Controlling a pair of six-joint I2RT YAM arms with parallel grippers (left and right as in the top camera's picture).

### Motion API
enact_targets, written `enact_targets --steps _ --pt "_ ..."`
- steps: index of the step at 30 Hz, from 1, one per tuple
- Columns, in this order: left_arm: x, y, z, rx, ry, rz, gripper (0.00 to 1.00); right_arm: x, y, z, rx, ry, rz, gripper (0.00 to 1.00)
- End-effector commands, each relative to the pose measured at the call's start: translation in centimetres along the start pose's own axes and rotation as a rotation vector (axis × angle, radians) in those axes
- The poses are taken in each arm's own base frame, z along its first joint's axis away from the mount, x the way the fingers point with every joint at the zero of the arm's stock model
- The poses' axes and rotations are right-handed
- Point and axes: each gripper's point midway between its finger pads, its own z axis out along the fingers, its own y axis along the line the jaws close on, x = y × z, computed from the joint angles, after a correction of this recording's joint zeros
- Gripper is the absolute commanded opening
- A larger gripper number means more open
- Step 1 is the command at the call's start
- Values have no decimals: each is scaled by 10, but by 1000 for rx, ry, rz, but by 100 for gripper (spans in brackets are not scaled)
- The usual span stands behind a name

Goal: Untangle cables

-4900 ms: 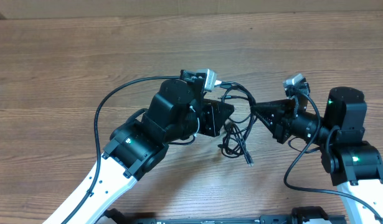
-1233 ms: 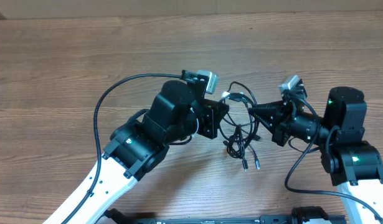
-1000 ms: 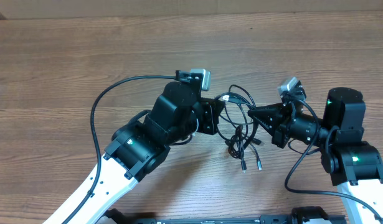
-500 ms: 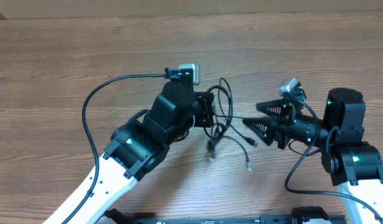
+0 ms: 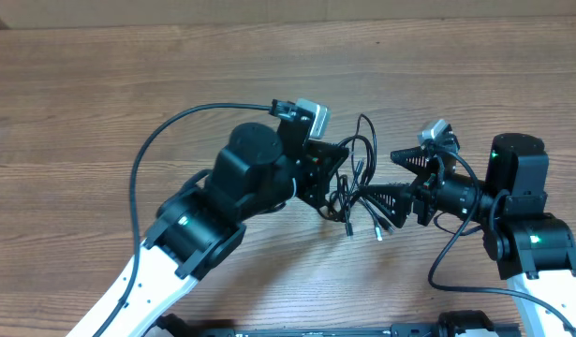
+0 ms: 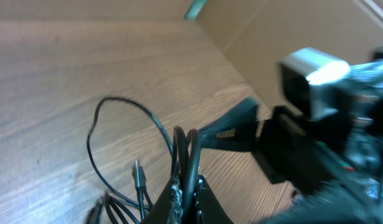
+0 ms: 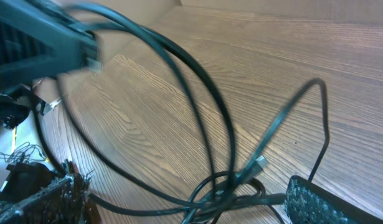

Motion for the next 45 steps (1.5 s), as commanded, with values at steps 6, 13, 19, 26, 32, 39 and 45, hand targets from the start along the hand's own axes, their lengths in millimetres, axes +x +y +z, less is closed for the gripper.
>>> enact_targets --steps 6,13,19,26,32,39,45 --pt "-38 -40 -55 108 -171 132 4 -7 -1 -4 29 -17 24 100" --pt "-38 -54 -58 180 -170 141 4 -8 13 2 -100 -10 96 100" --pt "-35 -56 -55 197 -153 141 4 -6 22 5 -202 2 143 100" --pt "-35 -54 -49 193 -145 135 4 -5 18 10 -208 12 160 5" --pt "-35 -54 -49 192 -146 135 4 -5 18 10 -209 14 179 4" --pt "-35 -54 -49 195 -146 132 4 -6 20 9 -220 12 181 45" --pt "-34 -56 -50 208 -137 87 4 -7 19 9 -220 7 173 35"
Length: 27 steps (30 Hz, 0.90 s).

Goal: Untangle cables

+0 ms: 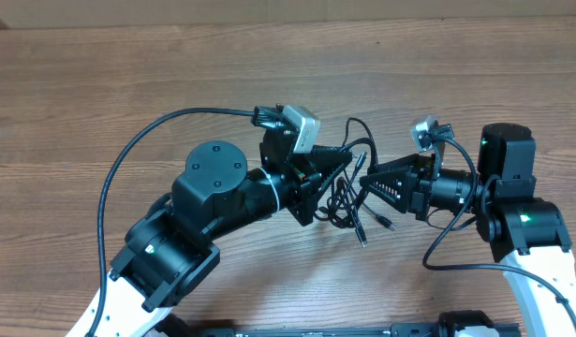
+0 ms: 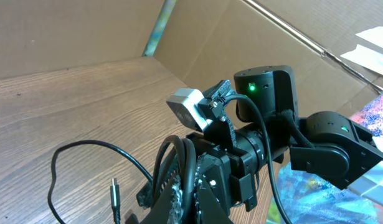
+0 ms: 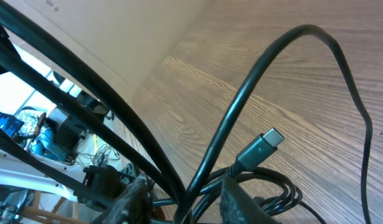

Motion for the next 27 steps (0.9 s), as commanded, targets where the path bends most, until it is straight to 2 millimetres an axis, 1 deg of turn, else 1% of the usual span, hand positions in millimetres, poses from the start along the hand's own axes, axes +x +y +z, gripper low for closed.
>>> enact_targets --steps 1,2,5,9,13,17,21,22,24,25,27 --pt "-9 -12 -3 45 -16 -19 4 -7 5 -2 -10 -12 -24 33" --pt "-8 -13 -3 50 -15 -18 4 -7 5 -2 -10 -13 -25 33" --pt "-7 -19 -2 64 -12 -13 4 -7 5 -2 -10 -13 -27 44" --pt "-5 -28 4 95 -9 -3 4 -7 5 -2 -10 -14 -28 42" --pt "3 -22 17 86 22 -15 4 -7 5 -2 -10 -13 -27 4" --pt "4 -15 22 62 24 -20 4 -7 5 -2 -10 -13 -26 4" --pt "-2 1 21 -30 -15 18 4 -6 5 -2 -11 -11 -21 4" --pt "-4 8 20 -68 -24 29 4 -6 5 -2 -11 -9 -16 4" --pt "-7 26 18 -169 -46 50 4 -3 5 -2 -10 -2 -2 4" --pt "-12 48 12 -296 -80 49 4 -2 5 -2 -10 4 8 4" --pt "-20 75 1 -459 -129 49 4 0 5 -2 -10 9 18 4"
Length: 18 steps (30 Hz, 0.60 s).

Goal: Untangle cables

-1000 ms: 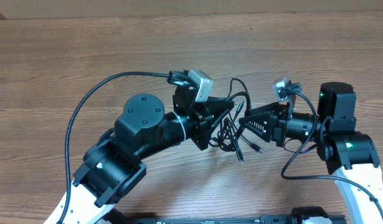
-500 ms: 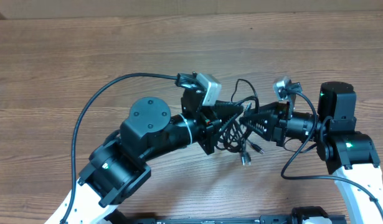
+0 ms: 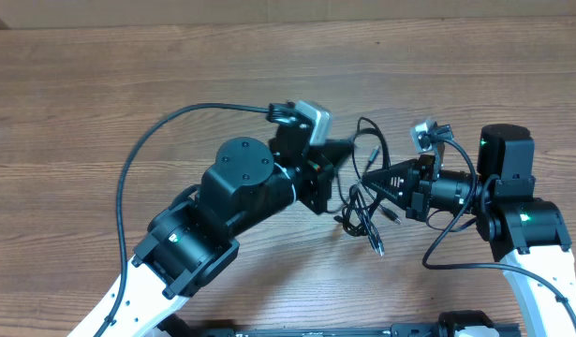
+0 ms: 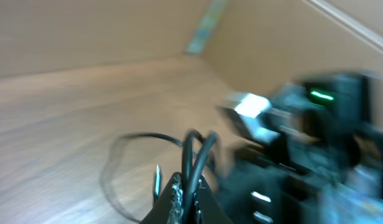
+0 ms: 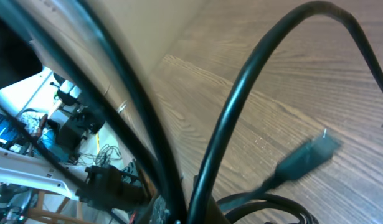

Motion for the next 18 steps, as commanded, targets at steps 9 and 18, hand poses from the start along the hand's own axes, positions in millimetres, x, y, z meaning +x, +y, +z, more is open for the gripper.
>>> enact_targets --steps 9,18 --pt "-43 129 -68 -862 -251 89 90 -4 6 -2 -12 -6 -13 4" --pt "15 93 -29 -528 45 85 100 -6 -23 -4 151 -24 137 4"
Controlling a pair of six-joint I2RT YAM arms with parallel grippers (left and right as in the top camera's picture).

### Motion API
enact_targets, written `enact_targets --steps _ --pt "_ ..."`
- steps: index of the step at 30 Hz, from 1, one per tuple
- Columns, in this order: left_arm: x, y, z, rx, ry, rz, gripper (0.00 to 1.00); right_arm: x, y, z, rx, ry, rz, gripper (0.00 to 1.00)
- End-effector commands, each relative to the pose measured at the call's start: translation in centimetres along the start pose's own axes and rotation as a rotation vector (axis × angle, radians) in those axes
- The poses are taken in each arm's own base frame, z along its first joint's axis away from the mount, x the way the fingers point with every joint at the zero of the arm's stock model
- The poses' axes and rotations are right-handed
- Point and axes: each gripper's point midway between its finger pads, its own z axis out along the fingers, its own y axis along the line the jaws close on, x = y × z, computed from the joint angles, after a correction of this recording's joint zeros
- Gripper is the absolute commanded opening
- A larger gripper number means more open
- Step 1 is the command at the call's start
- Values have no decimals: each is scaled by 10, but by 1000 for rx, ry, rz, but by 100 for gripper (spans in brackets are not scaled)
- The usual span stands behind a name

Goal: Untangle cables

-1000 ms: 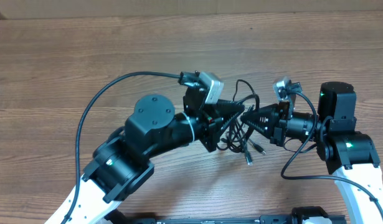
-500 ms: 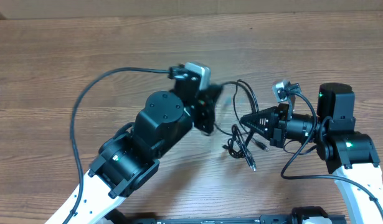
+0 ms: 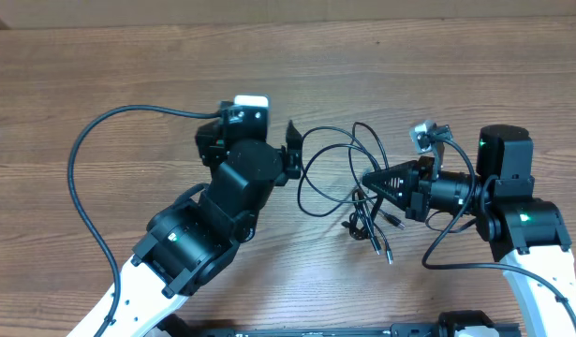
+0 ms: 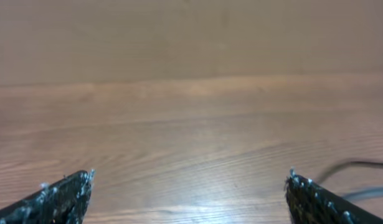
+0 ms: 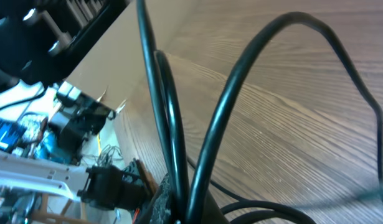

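A bundle of thin black cables (image 3: 327,171) lies in loose loops at the table's middle, with several plug ends (image 3: 378,240) trailing toward the front. My right gripper (image 3: 367,181) is shut on strands of that bundle; in the right wrist view the cables (image 5: 238,99) rise straight out of its closed fingertips (image 5: 186,198). My left gripper (image 3: 289,154) stands just left of the loops. In the left wrist view it (image 4: 189,179) is open, with only bare wood between its fingertips. One cable strand (image 4: 355,167) shows at that view's right edge.
The wooden table (image 3: 100,65) runs in all directions around the arms. The left arm's own thick black lead (image 3: 86,154) arcs out to the left. Cardboard walls (image 4: 179,31) stand behind the table's far edge.
My left gripper was shut on cable strands beside the right gripper; now it is open, empty and further left. The cable loops have spread wider. The right gripper still grips the bundle.
Both grippers were shut on the bundle, close together at the table's middle, and stayed so at the two later moments, with the plug ends hanging below. Now only the right holds it; the left has let go.
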Motion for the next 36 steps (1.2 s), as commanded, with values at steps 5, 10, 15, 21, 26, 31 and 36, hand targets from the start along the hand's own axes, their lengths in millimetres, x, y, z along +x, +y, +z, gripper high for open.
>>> enact_targets --steps 5,10,15,21,26,31,36 --pt "28 -81 -27 510 176 64 100 -17 -32 -7 203 -78 212 4" --pt "49 -109 -53 754 234 229 100 -26 -16 -5 111 -93 160 4" --pt "52 -105 -52 737 242 244 100 -28 -1 -4 26 -84 134 4" --pt "57 -82 -28 554 250 267 100 -32 26 -5 -119 -78 69 4" --pt "69 -62 4 367 294 271 100 -36 40 -8 -198 -79 14 4" --pt "62 5 45 -126 234 239 100 -35 51 -10 -260 -68 -8 4" --pt "62 30 55 -293 213 205 100 -36 49 -10 -244 -73 -7 4"
